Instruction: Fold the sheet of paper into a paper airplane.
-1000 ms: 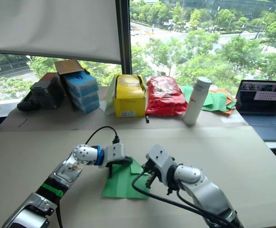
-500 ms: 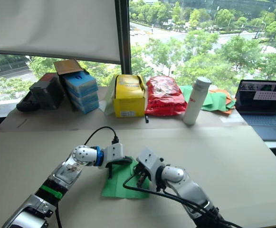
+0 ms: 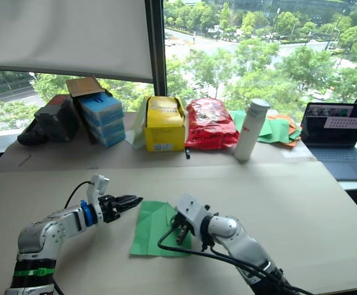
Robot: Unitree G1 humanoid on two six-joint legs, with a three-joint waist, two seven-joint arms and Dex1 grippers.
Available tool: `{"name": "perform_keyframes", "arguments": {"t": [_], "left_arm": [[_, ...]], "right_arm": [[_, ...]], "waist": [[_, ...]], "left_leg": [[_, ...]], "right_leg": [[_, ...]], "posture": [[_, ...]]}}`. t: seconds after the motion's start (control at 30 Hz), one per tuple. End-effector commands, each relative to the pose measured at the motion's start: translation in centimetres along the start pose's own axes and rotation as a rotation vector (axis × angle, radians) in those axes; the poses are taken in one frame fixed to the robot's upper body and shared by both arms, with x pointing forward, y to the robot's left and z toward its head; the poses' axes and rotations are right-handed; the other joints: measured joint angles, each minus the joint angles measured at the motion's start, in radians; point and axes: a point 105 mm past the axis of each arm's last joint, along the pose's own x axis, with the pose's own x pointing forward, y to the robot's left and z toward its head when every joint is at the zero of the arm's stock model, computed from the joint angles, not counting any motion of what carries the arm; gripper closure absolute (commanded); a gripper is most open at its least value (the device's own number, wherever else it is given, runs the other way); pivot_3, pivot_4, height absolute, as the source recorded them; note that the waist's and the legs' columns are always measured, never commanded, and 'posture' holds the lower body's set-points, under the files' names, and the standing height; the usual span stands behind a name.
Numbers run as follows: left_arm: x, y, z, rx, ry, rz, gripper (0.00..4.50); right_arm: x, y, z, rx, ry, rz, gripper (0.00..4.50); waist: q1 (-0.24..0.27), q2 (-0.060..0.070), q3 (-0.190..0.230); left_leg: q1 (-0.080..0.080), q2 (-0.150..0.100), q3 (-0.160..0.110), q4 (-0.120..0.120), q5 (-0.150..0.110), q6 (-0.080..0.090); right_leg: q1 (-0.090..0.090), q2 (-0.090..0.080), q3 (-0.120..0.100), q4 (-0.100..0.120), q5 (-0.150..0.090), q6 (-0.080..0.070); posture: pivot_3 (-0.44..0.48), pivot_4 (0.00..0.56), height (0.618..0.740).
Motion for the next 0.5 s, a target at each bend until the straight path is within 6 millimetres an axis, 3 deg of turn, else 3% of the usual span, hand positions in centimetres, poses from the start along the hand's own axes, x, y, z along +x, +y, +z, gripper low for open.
{"name": "perform_keyframes", "arguments": {"t": [0.03, 0.3, 0.5], "left_arm": [[0.1, -0.8, -0.6, -0.072, 0.000, -0.014, 1.03], [0.4, 1.0, -1.7, -0.105, 0.003, 0.137, 1.03], [-0.5, 0.9, -2.0, -0.085, 0.027, 0.149, 1.03]], "right_arm": [[0.4, 0.5, -1.6, 0.022, 0.066, 0.026, 4.50], [0.5, 0.5, -1.1, 0.014, 0.051, 0.025, 4.50], [0.4, 0.5, -1.1, 0.011, 0.053, 0.027, 4.50]], "waist": [[-0.002, 0.000, 0.000], [-0.003, 0.000, 0.000], [-0.007, 0.000, 0.000]], "left_leg": [[0.000, 0.000, 0.000, 0.000, 0.000, 0.000], [0.004, 0.000, 0.000, -0.004, 0.001, -0.002], [0.005, 0.000, 0.001, -0.007, 0.001, -0.003]], "right_leg": [[0.000, 0.000, 0.000, 0.000, 0.000, 0.000], [0.000, -0.001, 0.006, 0.000, 0.000, -0.001], [0.000, -0.006, 0.009, 0.000, 0.000, -0.002]], "posture": [[0.000, 0.150, 0.740], [0.000, 0.150, 0.740], [0.000, 0.150, 0.740]]}}
